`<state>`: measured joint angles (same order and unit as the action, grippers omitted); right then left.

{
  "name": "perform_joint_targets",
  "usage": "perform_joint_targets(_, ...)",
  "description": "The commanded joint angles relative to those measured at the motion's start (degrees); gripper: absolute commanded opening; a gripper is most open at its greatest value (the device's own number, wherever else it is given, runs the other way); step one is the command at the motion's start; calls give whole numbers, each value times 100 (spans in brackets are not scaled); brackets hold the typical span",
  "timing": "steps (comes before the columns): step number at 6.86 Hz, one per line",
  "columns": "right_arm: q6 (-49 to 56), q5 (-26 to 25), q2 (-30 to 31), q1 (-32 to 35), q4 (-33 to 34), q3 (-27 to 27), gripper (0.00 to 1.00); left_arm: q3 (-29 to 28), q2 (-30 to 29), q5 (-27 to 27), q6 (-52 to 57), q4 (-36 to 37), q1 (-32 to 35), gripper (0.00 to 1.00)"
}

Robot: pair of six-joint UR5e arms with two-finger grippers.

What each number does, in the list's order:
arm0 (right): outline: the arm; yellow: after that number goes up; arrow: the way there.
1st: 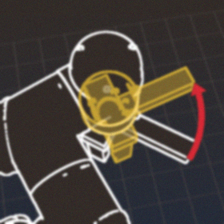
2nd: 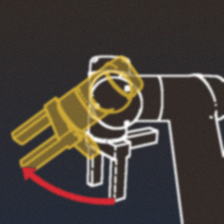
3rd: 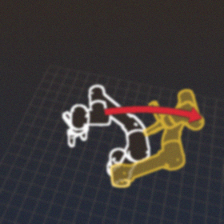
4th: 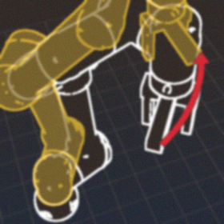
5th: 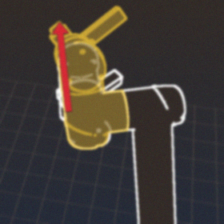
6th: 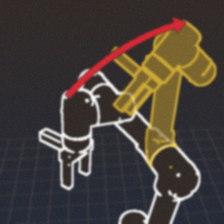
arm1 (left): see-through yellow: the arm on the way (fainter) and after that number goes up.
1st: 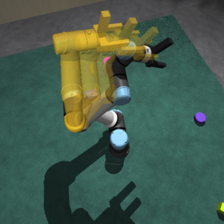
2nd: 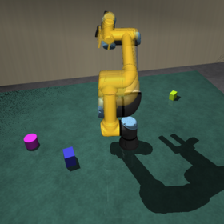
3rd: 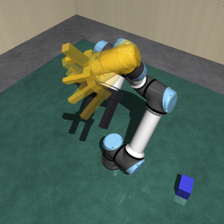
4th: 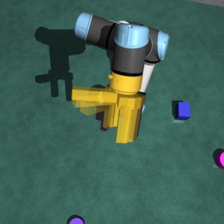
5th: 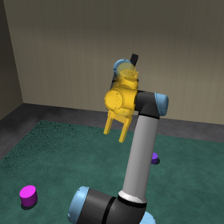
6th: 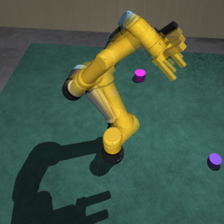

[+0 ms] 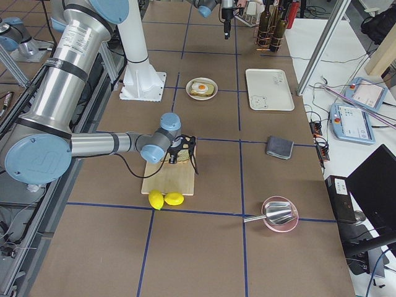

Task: Make sandwich and place on tray
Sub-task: 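Grasp the bread slice edge with the right gripper and lift it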

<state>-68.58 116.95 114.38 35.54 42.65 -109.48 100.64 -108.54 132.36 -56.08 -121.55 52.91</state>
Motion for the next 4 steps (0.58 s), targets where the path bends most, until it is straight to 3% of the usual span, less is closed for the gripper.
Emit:
perform_joint_targets(1, -6, 56, -3, 14, -46, -20, 0, -26, -9, 0, -9, 0, 0, 100)
perform_joint_targets(4, -15, 65, -12, 32, -336, -152, 0, -18, -105, 9, -306, -140, -35, 100)
